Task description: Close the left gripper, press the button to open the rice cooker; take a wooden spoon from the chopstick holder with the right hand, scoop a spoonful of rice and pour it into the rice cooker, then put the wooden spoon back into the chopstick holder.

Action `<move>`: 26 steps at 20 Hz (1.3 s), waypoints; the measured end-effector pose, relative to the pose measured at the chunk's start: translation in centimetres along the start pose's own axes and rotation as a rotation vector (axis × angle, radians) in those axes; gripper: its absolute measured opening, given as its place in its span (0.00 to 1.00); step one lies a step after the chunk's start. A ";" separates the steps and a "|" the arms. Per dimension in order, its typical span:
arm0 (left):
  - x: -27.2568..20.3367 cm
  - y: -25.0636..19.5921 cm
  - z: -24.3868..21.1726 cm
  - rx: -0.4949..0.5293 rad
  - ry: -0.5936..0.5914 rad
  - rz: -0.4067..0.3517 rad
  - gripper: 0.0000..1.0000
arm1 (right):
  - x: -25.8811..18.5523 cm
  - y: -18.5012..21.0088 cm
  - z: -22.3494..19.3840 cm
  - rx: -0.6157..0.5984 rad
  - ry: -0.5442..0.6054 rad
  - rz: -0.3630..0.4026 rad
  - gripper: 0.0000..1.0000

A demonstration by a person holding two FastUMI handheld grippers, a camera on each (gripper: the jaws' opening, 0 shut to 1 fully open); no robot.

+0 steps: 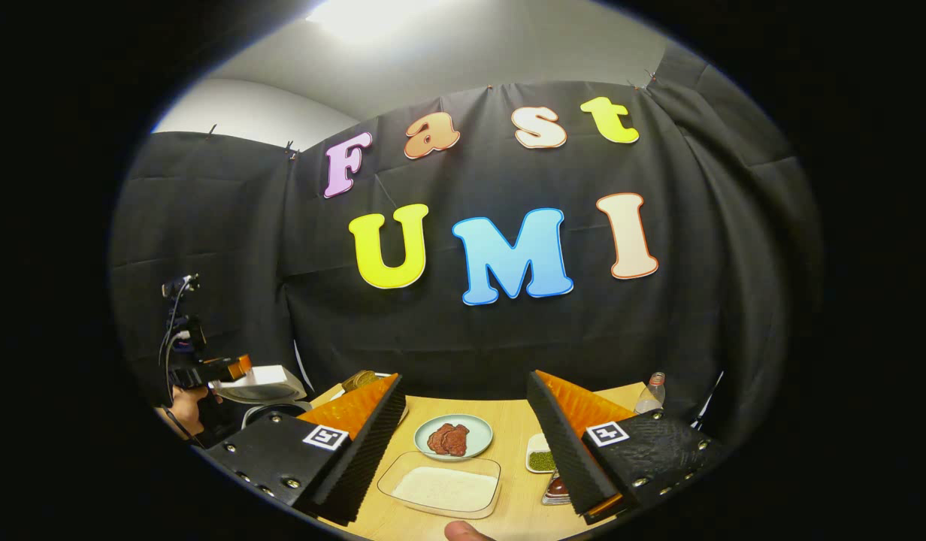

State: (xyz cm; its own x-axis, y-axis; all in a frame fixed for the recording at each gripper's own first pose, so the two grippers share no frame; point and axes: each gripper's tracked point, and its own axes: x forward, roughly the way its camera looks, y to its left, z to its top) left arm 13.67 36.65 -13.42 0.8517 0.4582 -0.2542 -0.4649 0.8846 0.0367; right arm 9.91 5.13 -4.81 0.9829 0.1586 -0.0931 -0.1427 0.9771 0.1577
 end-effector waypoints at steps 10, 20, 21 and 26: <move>-2.9 -1.0 -7.6 -0.013 0.084 -0.025 0.99 | -1.2 -0.1 0.4 -0.044 0.003 -0.010 0.99; -3.6 -1.4 -14.4 -0.035 0.215 -0.008 0.99 | -1.3 -0.3 -0.3 -0.038 0.034 -0.014 0.99; -3.5 -1.4 -14.9 -0.036 0.231 -0.007 0.93 | -1.3 -0.2 -0.2 -0.041 0.033 -0.014 0.99; -3.5 -1.3 -15.0 -0.040 0.268 -0.018 0.96 | -1.7 0.3 -0.4 -0.017 0.037 -0.001 0.99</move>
State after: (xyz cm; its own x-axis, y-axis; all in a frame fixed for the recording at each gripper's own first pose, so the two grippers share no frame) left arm 7.64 32.58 -27.04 0.7679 0.3984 -0.5015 -0.4640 0.8858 -0.0069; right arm 8.15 5.16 -5.00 0.9782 0.1620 -0.1299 -0.1435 0.9796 0.1406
